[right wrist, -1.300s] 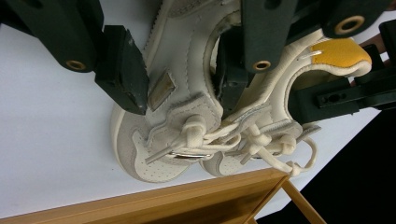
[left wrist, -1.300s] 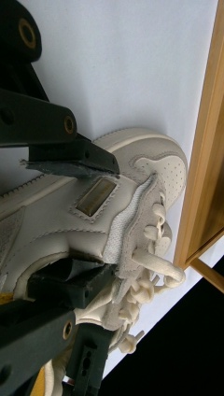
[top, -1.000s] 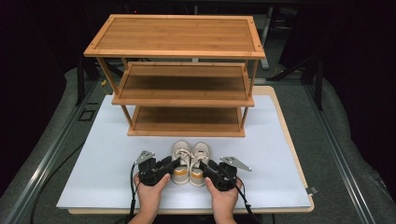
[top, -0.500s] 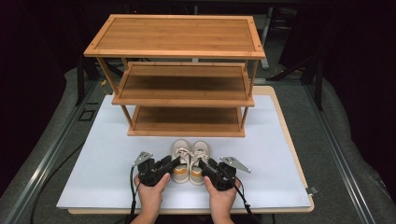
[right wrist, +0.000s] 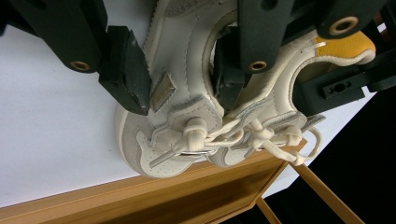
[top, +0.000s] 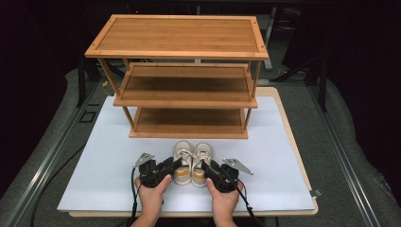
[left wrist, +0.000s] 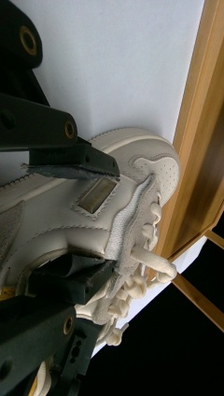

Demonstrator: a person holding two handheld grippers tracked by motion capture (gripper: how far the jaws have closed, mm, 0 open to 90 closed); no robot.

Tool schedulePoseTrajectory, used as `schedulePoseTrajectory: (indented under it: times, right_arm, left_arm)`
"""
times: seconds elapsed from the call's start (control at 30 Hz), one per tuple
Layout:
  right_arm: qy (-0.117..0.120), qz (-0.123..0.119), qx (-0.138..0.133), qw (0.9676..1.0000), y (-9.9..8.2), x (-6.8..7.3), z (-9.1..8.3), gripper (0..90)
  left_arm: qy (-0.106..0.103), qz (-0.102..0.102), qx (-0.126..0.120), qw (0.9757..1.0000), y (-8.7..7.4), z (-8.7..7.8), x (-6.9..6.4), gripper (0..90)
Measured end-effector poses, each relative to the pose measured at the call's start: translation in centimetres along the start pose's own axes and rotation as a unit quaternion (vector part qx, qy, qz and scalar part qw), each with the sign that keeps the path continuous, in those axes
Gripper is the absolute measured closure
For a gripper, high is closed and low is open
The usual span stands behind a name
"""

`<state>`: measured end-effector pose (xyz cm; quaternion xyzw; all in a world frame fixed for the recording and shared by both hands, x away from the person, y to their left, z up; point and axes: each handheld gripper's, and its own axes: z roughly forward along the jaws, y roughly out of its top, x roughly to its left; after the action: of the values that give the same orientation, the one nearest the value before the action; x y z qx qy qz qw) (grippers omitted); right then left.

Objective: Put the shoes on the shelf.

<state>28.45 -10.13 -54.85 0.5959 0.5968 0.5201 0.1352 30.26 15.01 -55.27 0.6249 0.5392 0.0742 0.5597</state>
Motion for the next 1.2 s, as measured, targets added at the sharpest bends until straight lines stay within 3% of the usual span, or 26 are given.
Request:
schedulePoseTrajectory:
  times: [0.07,0.27,0.3,0.43,0.83,1.2]
  right_arm:
    - [0.007,0.001,-0.005,1.0,0.0,0.0,0.1,57.4]
    - [0.01,0.005,0.013,0.9999,0.3,-0.1,0.0,57.5]
    - [0.01,0.006,0.001,0.9999,0.3,0.0,0.3,57.5]
    - [0.0,-0.004,0.006,1.0,0.4,0.4,0.0,57.6]
    - [0.013,-0.009,-0.007,0.9998,1.8,1.3,-0.5,57.6]
    - [0.029,0.002,-0.011,0.9995,2.7,1.7,-0.8,57.6]
  left_arm:
    - [0.0,0.0,0.0,1.0,0.0,0.0,0.0,53.6]
    - [0.003,-0.002,0.002,1.0,0.3,0.0,0.0,53.8]
    - [0.004,-0.002,0.001,1.0,0.4,-0.1,-0.1,53.8]
    - [0.003,0.003,0.0,1.0,0.6,-0.3,-0.2,53.9]
    - [0.003,0.017,-0.008,0.9998,2.4,-1.2,-0.9,53.9]
    - [0.002,0.019,-0.012,0.9997,3.7,-1.8,-1.5,53.9]
